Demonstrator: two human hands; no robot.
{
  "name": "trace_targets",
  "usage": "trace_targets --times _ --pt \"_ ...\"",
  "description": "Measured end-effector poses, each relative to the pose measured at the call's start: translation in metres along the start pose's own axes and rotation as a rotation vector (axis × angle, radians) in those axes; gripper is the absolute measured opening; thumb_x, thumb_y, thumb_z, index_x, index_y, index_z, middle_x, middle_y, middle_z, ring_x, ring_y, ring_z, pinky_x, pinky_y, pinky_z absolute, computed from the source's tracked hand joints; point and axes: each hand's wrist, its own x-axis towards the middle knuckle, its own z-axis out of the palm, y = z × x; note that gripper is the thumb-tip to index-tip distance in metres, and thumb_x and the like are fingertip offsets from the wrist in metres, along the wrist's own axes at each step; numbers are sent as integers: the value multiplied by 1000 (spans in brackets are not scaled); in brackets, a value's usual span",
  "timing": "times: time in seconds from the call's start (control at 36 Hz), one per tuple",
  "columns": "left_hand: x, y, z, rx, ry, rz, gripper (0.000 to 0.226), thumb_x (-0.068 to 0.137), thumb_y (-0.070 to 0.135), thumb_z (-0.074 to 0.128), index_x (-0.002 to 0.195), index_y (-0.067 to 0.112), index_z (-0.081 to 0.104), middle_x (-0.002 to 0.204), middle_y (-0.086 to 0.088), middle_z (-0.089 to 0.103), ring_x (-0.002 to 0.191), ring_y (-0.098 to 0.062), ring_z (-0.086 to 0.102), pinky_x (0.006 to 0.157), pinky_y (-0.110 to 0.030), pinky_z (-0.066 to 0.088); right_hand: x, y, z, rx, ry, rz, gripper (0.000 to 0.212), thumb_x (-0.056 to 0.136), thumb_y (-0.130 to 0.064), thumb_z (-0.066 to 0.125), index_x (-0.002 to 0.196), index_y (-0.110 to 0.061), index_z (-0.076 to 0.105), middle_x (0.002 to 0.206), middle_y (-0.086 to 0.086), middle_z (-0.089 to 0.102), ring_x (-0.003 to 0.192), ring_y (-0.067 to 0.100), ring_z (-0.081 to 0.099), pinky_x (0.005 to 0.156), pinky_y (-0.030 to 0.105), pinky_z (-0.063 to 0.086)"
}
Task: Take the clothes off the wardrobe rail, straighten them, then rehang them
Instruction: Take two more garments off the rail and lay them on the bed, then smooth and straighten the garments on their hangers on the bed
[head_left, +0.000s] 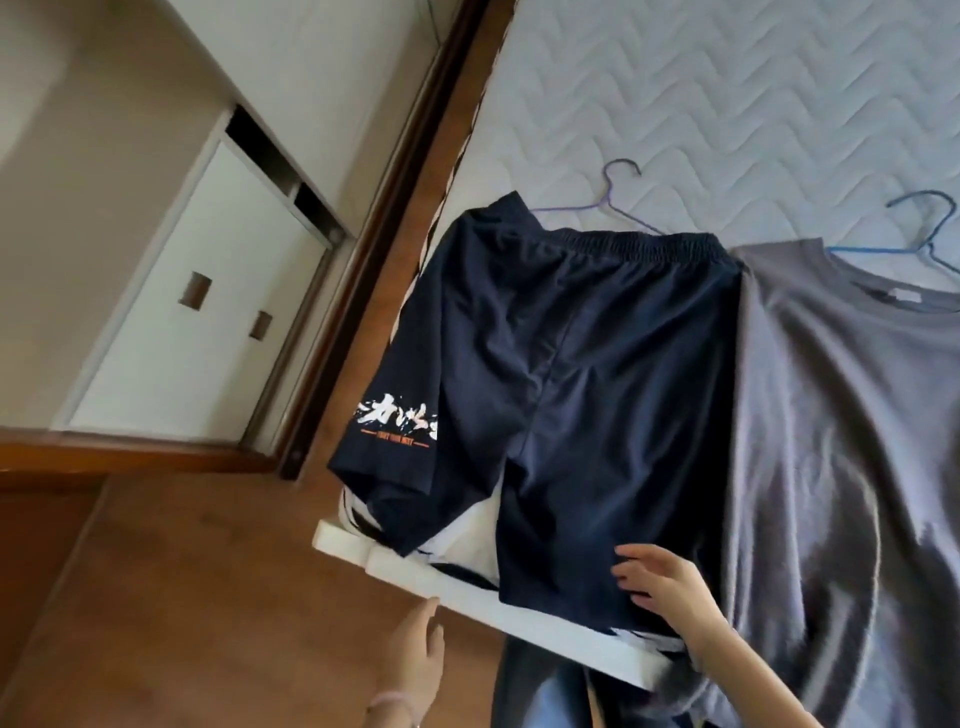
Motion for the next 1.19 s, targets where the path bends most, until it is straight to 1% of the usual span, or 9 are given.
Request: trace_targets --times 0.22,0.44,0.53,0.58,0.72,0.81,0.89,1.03,1.19 --pt "-13 -18 -23 -83 124 -14 27 97 15 51 120 25 60 116 10 68 115 -10 61 95 -18 42 -3 -5 67 -64 -33 20 21 87 -2 57 105 -8 64 87 6 70 83 22 62 68 25 47" --pt "62 27 -112 100 437 392 38 84 15 70 121 14 63 120 -2 66 109 -24 64 86 -36 57 15 -62 139 -15 58 -44 32 90 -6 55 121 -10 55 107 8 66 95 17 59 72 20 48" --pt "108 43 -140 239 365 417 53 87 25 68 135 13 50 138 -4 53 129 -23 50 105 -33 44 32 -76 170 -13 162 -52 29 89 -4 55 118 -1 55 114 23 62 101 33 59 84 39 50" --pt "134 49 -153 329 327 416 60 89 36 63 140 15 41 146 -2 44 136 -20 41 110 -31 38 42 -79 189 22 220 -19 30 87 -9 59 116 -3 53 109 16 64 97 28 60 80 35 50" --pt "175 55 -157 225 149 344 66 82 50 67 134 15 45 142 -2 42 131 -22 42 105 -35 42 62 -66 220 156 367 97 28 83 -17 63 108 -13 52 103 5 62 96 24 60 88 39 49" --pt "178 58 -147 230 207 311 68 77 51 71 130 16 46 137 -2 41 129 -24 41 105 -38 40 70 -58 230 193 402 164 31 79 -23 67 106 -13 55 97 4 65 95 26 62 91 46 51" --pt "178 59 -140 205 295 287 56 78 41 75 122 15 52 131 -2 46 124 -26 44 100 -39 38 75 -55 236 205 421 200 29 79 -21 69 103 -8 60 92 6 67 91 27 65 88 44 53" --pt "185 50 -138 84 403 339 13 79 21 76 83 11 67 114 0 59 106 -28 57 86 -42 46 76 -51 237 270 413 210 23 80 -21 70 98 -7 67 93 8 71 90 26 67 86 38 54" --pt "192 42 -156 -142 296 349 9 86 16 69 82 8 66 96 -1 63 94 -20 57 80 -32 47 60 -50 231 408 296 89 21 88 -14 62 109 -11 62 101 3 70 96 19 65 78 26 52"
